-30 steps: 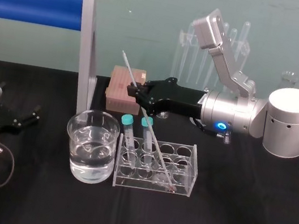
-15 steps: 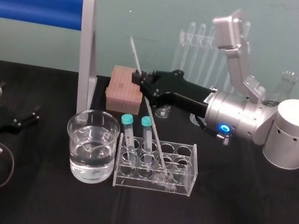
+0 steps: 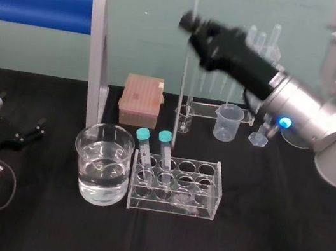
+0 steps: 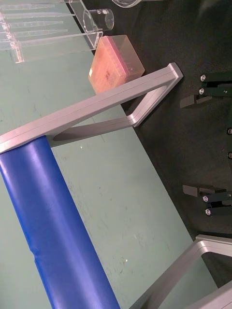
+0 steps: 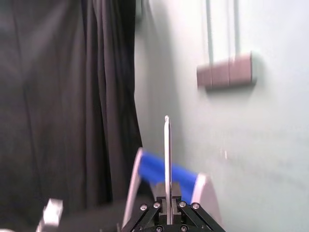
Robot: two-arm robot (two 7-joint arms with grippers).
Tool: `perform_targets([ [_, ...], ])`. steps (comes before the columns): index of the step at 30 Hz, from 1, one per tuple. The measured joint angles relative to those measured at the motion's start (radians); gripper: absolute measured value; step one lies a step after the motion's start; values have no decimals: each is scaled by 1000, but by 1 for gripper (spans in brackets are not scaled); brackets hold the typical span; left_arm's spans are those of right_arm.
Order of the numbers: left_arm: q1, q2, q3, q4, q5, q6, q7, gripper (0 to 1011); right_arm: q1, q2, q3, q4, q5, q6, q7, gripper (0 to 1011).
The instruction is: Hold the thermometer with one hand and immerse one end into the beaker, then reinsert it into the test tube rack.
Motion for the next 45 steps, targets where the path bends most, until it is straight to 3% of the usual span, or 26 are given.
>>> perform_targets([
  [3, 0, 0, 0, 0, 0, 0, 0, 1008, 3, -25, 40, -19, 56, -48, 13, 51],
  [8, 0, 0, 0, 0, 0, 0, 0, 1008, 57, -70, 48, -9, 104, -72, 40, 51],
  [12, 0, 0, 0, 0, 0, 0, 0, 1008, 112, -106, 23, 18, 126, -80, 74, 52],
  [17, 0, 0, 0, 0, 0, 0, 0, 1008, 169, -145, -37, 66, 132, -82, 122, 52],
  [30, 0, 0, 0, 0, 0, 0, 0, 1008, 199, -175, -166, 210, 76, -63, 170, 52],
  [37, 0, 0, 0, 0, 0, 0, 0, 1008, 190, -191, -198, 279, 33, -95, 200, 52],
  [45, 0, 0, 0, 0, 0, 0, 0, 1008, 182, -226, -207, 366, 0, -146, 234, 51],
])
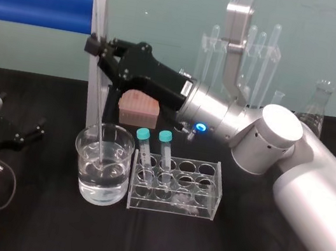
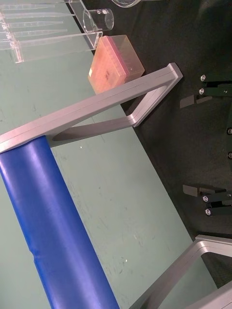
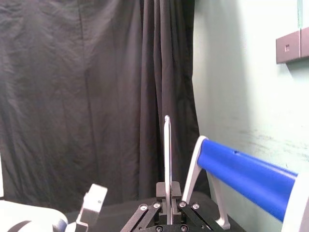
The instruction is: Hold the thermometer with one hand and immerse one end into the beaker, then reinsert it into the test tube rack.
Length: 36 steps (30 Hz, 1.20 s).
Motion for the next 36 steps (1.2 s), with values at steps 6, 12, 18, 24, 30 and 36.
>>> perform_targets([
  [6, 0, 0, 0, 0, 0, 0, 0, 1008, -9, -15, -3, 47, -27, -12, 6, 52],
  [12, 0, 0, 0, 0, 0, 0, 0, 1008, -22, -21, -1, 66, -47, -12, 9, 52],
  [18, 0, 0, 0, 0, 0, 0, 0, 1008, -30, -27, 3, 82, -68, -23, 16, 52],
  [24, 0, 0, 0, 0, 0, 0, 0, 1008, -33, -33, 7, 96, -85, -29, 22, 52],
  [30, 0, 0, 0, 0, 0, 0, 0, 1008, -38, -35, 12, 98, -92, -28, 25, 51],
  [36, 0, 0, 0, 0, 0, 0, 0, 1008, -39, -39, 17, 102, -97, -26, 27, 52],
])
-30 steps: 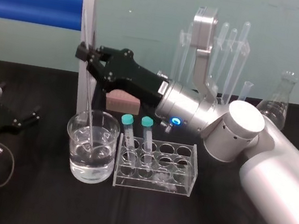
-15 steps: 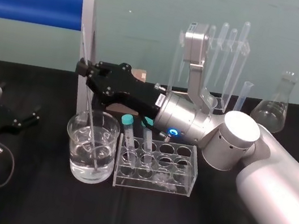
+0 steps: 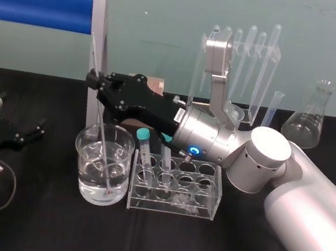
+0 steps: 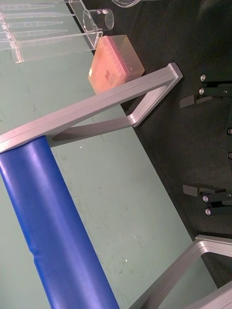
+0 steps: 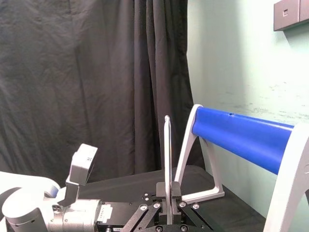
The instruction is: Hold the thermometer with one hand and immerse one end into the beaker, then reinsert it into the test tube rack.
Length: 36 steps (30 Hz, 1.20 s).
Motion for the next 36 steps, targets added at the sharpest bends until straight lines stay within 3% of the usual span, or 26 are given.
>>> perform_targets([
  [36, 0, 0, 0, 0, 0, 0, 0, 1008, 0, -6, 14, 6, -13, 2, 7, 51],
])
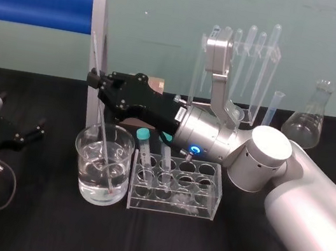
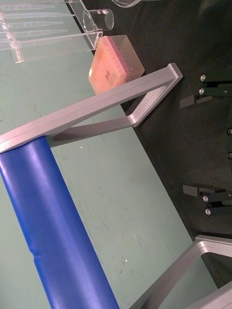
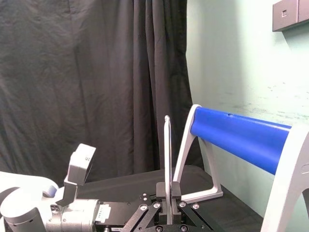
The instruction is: Hold the thermometer with one hand and immerse one end into the beaker, then reinsert it into the test tube rack.
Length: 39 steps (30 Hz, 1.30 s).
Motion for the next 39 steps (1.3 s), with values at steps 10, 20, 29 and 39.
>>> perform_targets([
  [10, 0, 0, 0, 0, 0, 0, 0, 1008, 1, -3, 2, 6, 3, 4, 2, 52],
  [20, 0, 0, 0, 0, 0, 0, 0, 1008, 4, -5, 1, 10, 6, 5, 6, 52],
  [29, 0, 0, 0, 0, 0, 0, 0, 1008, 6, -6, 0, 15, 6, 5, 10, 51],
  [39, 0, 0, 0, 0, 0, 0, 0, 1008, 7, -5, 0, 20, 7, 5, 12, 51],
])
